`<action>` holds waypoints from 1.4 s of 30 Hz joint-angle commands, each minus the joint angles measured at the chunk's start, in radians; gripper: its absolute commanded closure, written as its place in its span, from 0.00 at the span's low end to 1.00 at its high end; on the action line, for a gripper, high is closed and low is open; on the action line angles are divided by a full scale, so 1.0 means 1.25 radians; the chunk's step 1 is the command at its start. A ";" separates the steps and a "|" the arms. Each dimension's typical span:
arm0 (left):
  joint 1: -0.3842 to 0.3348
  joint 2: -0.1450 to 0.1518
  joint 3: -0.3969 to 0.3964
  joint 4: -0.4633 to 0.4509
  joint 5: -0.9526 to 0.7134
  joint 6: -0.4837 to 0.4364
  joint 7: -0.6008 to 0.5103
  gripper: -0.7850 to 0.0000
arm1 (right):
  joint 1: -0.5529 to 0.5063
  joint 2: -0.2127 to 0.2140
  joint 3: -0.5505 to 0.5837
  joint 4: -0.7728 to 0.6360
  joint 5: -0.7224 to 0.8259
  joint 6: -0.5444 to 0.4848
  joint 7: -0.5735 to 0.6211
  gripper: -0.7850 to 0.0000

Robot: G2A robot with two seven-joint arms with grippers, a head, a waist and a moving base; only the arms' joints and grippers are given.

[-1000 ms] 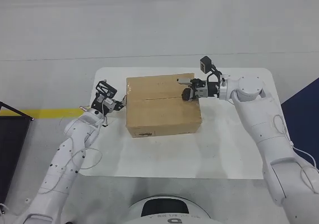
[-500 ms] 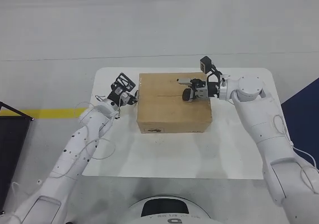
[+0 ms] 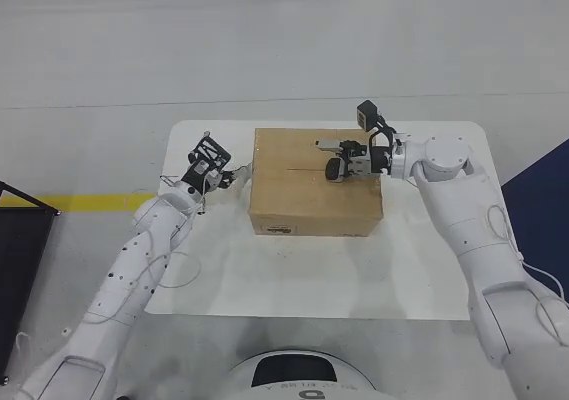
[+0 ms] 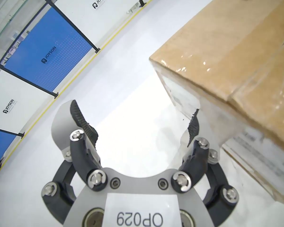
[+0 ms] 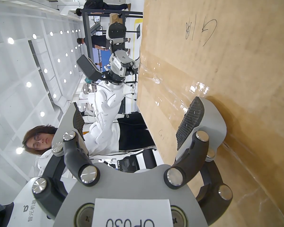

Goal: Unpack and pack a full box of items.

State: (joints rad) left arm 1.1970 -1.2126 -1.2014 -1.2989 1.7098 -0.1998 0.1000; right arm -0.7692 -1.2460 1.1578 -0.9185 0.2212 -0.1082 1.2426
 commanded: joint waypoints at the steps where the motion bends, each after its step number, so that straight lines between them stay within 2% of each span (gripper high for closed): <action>1: 0.053 0.012 -0.033 -0.025 0.023 -0.007 0.037 0.00 | 0.000 0.000 0.000 0.000 0.000 0.000 0.000 0.00; 3: 0.094 0.021 -0.051 -0.050 0.054 -0.025 0.068 0.00 | 0.000 0.000 0.000 0.000 0.000 0.000 0.000 0.00; 5: 0.127 0.029 -0.057 -0.071 0.070 -0.089 0.100 0.00 | 0.000 0.000 0.000 0.000 0.000 0.000 0.000 0.00; 7: 0.139 0.039 -0.066 -0.075 0.102 -0.155 0.117 0.00 | 0.000 0.000 0.000 0.000 0.000 0.000 0.000 0.00; 10: 0.147 0.043 -0.079 -0.078 0.088 -0.170 0.150 0.00 | 0.000 0.000 0.000 0.000 0.000 0.000 0.000 0.00; 17: 0.098 0.027 -0.051 -0.053 0.004 -0.097 0.151 0.00 | 0.000 0.000 0.000 0.000 0.000 0.000 0.000 0.00; 20: 0.059 0.017 -0.023 -0.016 -0.005 -0.066 0.104 0.00 | 0.000 0.000 0.000 0.000 0.000 0.000 0.000 0.00; 26: -0.001 0.004 0.040 0.042 -0.001 -0.129 0.054 0.00 | 0.000 0.000 0.000 0.000 0.000 0.000 0.000 0.00; 30: -0.016 -0.001 0.054 0.065 0.002 -0.119 0.064 0.00 | 0.000 0.000 0.000 0.000 0.000 0.000 0.000 0.00; 33: -0.025 -0.004 0.058 0.070 0.003 -0.082 0.100 0.00 | 0.000 0.000 0.000 0.000 0.000 0.000 0.000 0.00; 38: -0.025 -0.010 0.041 0.066 -0.026 0.037 0.168 0.00 | 0.000 0.000 0.000 0.000 0.000 0.000 0.000 0.00; 42: -0.027 -0.012 0.033 0.070 -0.024 0.076 0.189 0.00 | 0.000 0.000 0.000 0.000 0.000 0.000 0.000 0.00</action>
State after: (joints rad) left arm 1.1643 -1.2272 -1.1558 -1.2145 1.6794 -0.1167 0.3289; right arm -0.7692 -1.2460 1.1578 -0.9185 0.2212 -0.1082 1.2426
